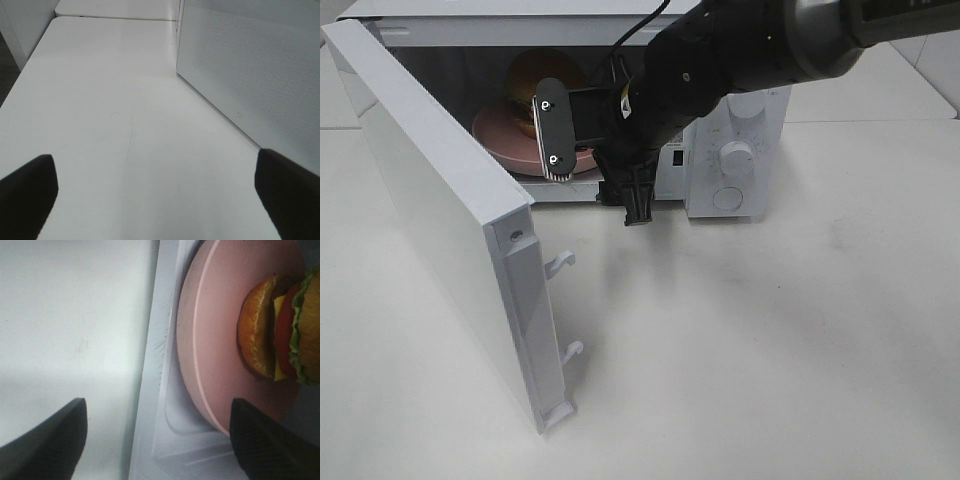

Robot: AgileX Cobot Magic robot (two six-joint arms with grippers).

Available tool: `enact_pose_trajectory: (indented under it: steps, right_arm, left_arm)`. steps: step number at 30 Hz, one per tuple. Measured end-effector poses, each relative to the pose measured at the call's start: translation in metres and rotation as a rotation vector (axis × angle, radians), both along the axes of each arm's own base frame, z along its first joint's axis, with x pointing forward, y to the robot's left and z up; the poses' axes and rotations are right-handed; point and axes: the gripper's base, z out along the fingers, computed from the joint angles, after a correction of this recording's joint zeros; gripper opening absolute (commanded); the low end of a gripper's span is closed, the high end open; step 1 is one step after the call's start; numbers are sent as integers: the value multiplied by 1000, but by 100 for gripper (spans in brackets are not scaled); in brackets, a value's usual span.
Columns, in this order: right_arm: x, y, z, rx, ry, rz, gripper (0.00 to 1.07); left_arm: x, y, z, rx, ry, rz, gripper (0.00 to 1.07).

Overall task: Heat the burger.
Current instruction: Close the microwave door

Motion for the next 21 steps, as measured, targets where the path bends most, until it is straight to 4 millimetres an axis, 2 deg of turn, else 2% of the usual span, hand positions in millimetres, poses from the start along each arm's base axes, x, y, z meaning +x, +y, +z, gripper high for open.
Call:
enact_pose_trajectory:
  steps: [12,21]
  right_arm:
    - [-21,-16,15,7,1,-3,76]
    - [-37,-28,37,86,14,-88,76]
  left_arm:
    - [0,0,0,0,0,0,100]
    - [0,0,0,0,0,0,100]
